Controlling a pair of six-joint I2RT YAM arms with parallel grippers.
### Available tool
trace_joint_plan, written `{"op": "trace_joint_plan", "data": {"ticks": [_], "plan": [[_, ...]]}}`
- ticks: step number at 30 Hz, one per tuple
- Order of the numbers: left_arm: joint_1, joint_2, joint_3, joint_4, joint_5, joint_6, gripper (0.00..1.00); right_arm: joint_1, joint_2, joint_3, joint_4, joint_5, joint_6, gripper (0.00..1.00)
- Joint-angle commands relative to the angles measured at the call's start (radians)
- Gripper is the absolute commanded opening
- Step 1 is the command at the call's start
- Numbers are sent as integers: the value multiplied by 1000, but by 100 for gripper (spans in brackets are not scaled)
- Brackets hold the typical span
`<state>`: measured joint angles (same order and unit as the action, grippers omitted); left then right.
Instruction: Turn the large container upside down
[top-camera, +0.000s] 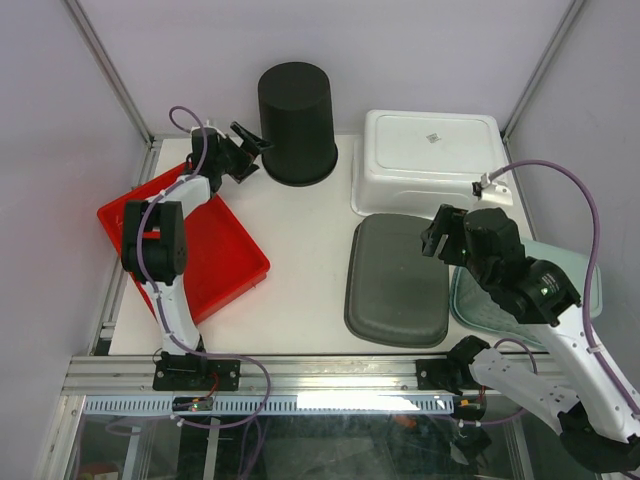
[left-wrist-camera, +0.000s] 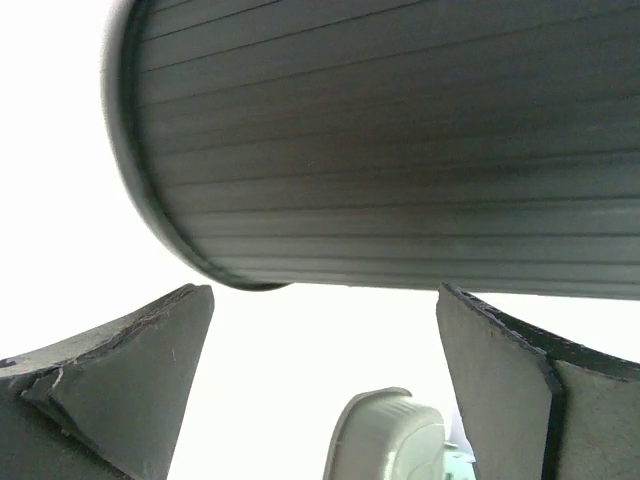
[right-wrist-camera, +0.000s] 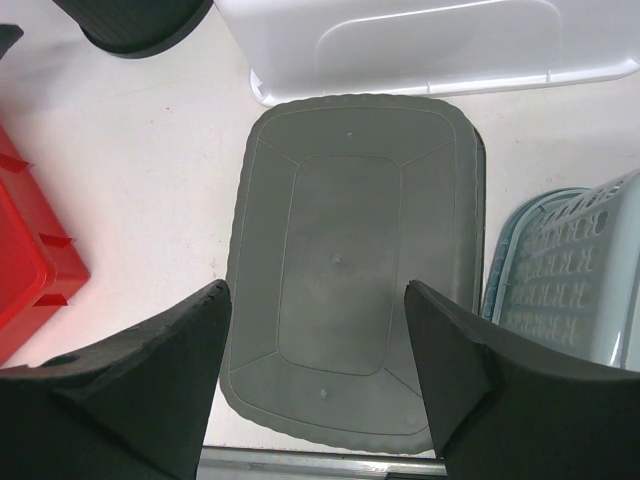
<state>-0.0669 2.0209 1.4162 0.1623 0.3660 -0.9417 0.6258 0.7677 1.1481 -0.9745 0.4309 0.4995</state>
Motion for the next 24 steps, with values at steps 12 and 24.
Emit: {"op": "trace_joint_plan", "data": {"ticks": [12,24], "plan": [[-80,-516,-136,-658,-609,341,99,-3,55,-53,135,-42,-6,74],[-164,-456,-305,-728,-774,212,99,-3,93,-41,168,-94,-11,74]]}}
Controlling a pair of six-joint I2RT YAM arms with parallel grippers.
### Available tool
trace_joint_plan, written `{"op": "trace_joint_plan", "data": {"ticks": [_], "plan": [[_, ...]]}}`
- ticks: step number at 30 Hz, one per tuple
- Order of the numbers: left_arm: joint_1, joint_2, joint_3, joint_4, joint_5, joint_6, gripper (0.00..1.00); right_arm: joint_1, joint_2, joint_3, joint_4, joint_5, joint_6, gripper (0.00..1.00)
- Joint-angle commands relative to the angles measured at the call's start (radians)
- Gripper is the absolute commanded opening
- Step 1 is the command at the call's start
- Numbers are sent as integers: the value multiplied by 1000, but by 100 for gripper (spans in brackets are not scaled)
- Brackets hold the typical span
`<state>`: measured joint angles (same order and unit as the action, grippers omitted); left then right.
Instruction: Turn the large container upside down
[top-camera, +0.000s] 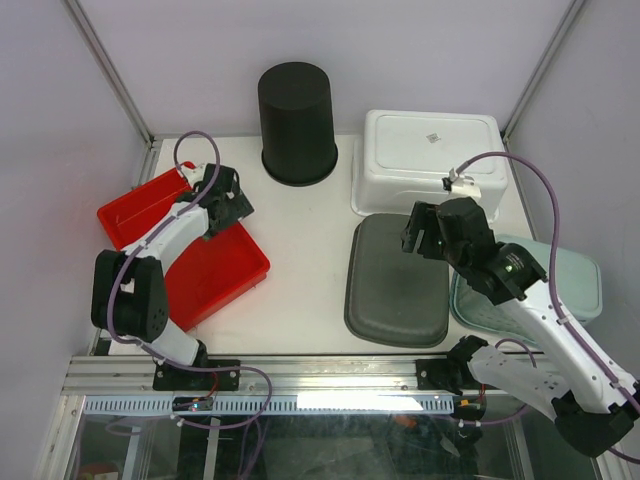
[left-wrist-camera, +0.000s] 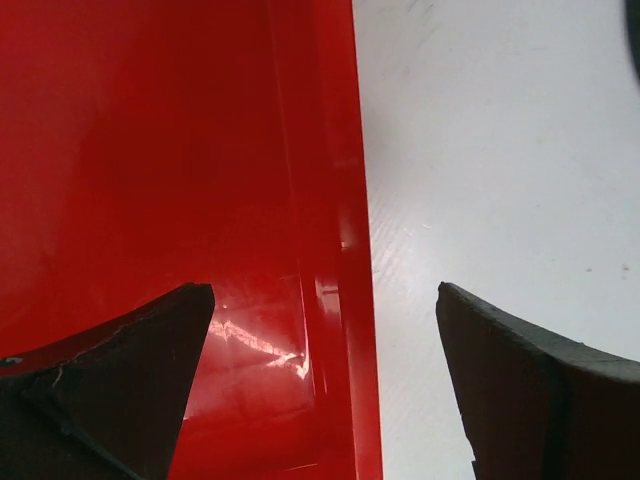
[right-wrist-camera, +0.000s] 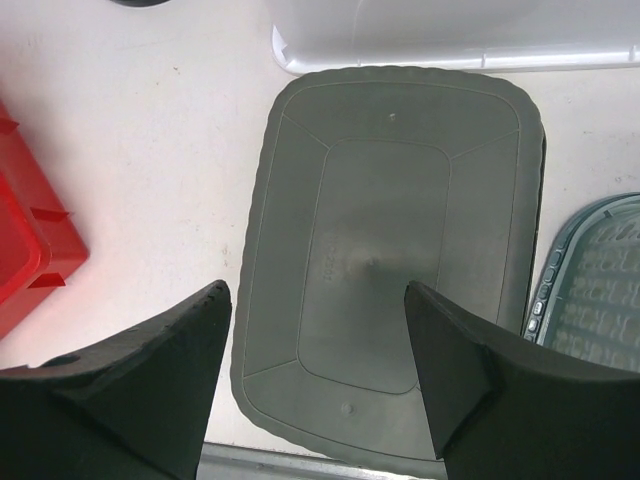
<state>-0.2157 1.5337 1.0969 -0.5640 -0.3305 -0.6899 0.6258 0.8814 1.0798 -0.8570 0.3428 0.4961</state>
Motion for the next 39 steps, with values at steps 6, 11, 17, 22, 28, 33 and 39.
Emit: {"op": "trace_joint_plan", "data": {"ticks": [6,11,17,22,28,33,39], "plan": [[-32,130,58,18,-70,-45,86,-3,-39,28,34,3,-3,74],[-34,162,61,48,-53,-44,57,-3,-59,22,28,13,1,74],[-66,74,59,38,20,-33,7,-2,-62,12,27,17,0,74],[-85,-83,29,7,127,-61,0,-3,-56,-7,52,7,1,74],[-103,-257,9,-10,243,-116,0,-3,-34,-8,71,2,-9,74],[-122,-344,12,8,313,-183,0,-3,-33,-5,74,9,-13,74],[-125,-423,4,96,428,-270,0,-2,-44,13,58,21,-14,74]]}}
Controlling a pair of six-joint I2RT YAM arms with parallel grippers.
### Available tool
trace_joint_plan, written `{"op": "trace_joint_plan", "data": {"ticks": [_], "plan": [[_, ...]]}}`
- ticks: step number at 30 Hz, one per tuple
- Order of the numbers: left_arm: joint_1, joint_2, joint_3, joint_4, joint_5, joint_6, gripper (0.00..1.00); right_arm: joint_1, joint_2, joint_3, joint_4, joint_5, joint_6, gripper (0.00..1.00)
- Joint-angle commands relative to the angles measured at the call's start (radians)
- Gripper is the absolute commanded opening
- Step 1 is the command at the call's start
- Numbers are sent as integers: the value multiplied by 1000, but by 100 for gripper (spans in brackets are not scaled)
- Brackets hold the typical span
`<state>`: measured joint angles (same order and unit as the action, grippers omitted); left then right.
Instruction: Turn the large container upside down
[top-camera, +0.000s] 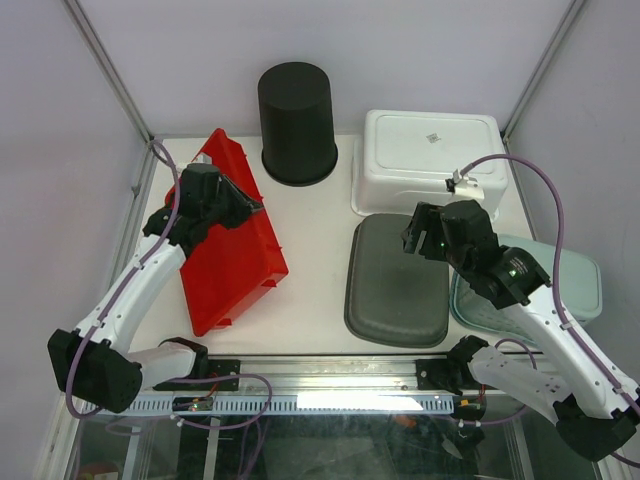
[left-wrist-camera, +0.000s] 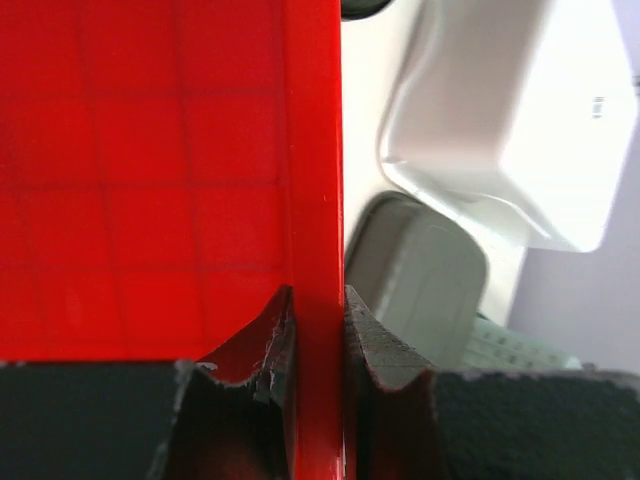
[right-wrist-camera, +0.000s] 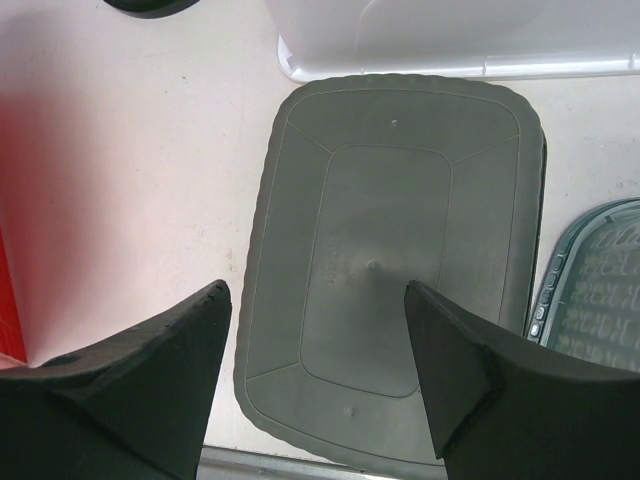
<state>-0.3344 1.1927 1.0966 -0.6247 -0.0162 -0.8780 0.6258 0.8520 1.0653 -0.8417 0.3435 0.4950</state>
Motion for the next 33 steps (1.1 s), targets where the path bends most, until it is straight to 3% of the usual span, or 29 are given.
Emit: {"op": "trace_joint_plan", "data": {"ticks": [1,8,15,19,23,26,33], "plan": [[-5,-91,-1,185,139,-94,0,-3,-18,32,43,20,-12,74],[-12,-137,-92,406,307,-222,0,-3,-3,43,102,-69,-18,74],[-33,-165,-186,645,397,-331,0,-3,5,4,312,-361,-2,74],[-35,-172,-195,696,449,-361,0,-3,3,-75,525,-590,-42,73],[-35,-213,-196,692,497,-367,0,0,-14,-234,895,-800,-83,72],[-34,-243,-200,651,523,-347,0,14,19,-332,1232,-852,-90,72],[-31,-282,-349,753,626,-401,0,84,196,-346,1578,-876,-239,65]]}}
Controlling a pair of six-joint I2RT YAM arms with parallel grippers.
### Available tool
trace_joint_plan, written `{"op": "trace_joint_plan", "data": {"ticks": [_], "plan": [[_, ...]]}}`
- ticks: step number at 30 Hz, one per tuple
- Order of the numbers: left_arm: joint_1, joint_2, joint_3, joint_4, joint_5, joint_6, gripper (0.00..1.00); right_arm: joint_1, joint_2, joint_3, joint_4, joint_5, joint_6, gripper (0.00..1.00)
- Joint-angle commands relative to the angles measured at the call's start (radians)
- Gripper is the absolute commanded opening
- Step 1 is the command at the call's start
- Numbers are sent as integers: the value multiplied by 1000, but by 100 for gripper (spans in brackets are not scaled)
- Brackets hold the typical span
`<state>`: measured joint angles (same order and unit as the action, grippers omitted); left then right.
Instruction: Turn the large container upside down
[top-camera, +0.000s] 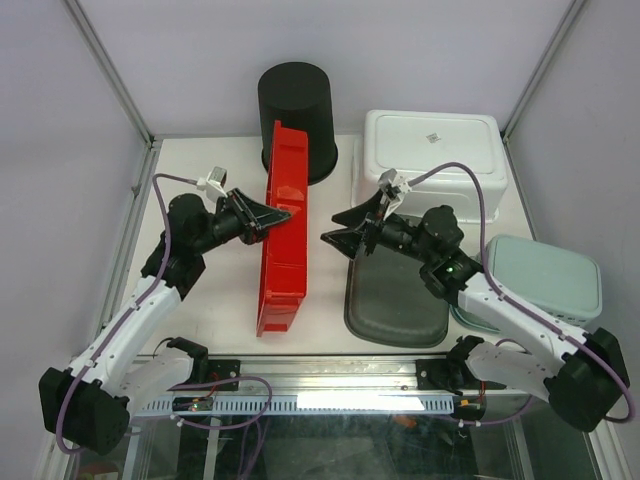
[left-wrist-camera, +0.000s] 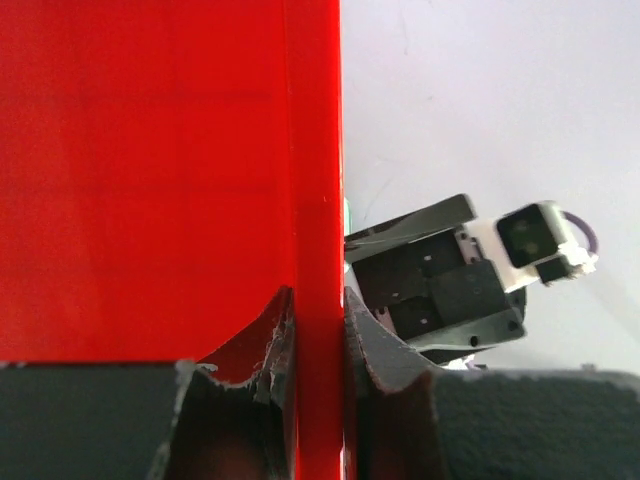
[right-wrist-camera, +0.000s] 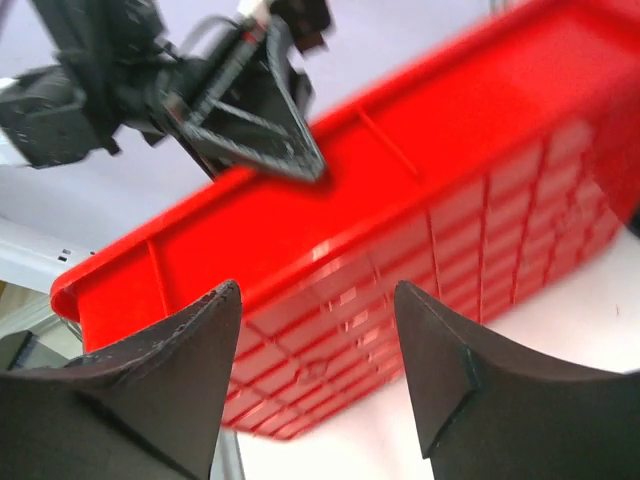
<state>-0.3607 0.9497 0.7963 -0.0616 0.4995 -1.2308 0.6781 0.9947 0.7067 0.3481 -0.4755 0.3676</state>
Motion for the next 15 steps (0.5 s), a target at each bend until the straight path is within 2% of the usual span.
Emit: {"op": "trace_joint_plan", "data": {"ticks": [1,7,15], "plan": [[-4,-36,-55,204,127,-49,0,36,72,6,432,-48,-124,64],[-3,-8,-63,206,167,-33,0,50,213,-35,745,-97,-210,49],[3,17,-64,196,198,-14,0,51,315,-20,790,-103,-276,52]]}}
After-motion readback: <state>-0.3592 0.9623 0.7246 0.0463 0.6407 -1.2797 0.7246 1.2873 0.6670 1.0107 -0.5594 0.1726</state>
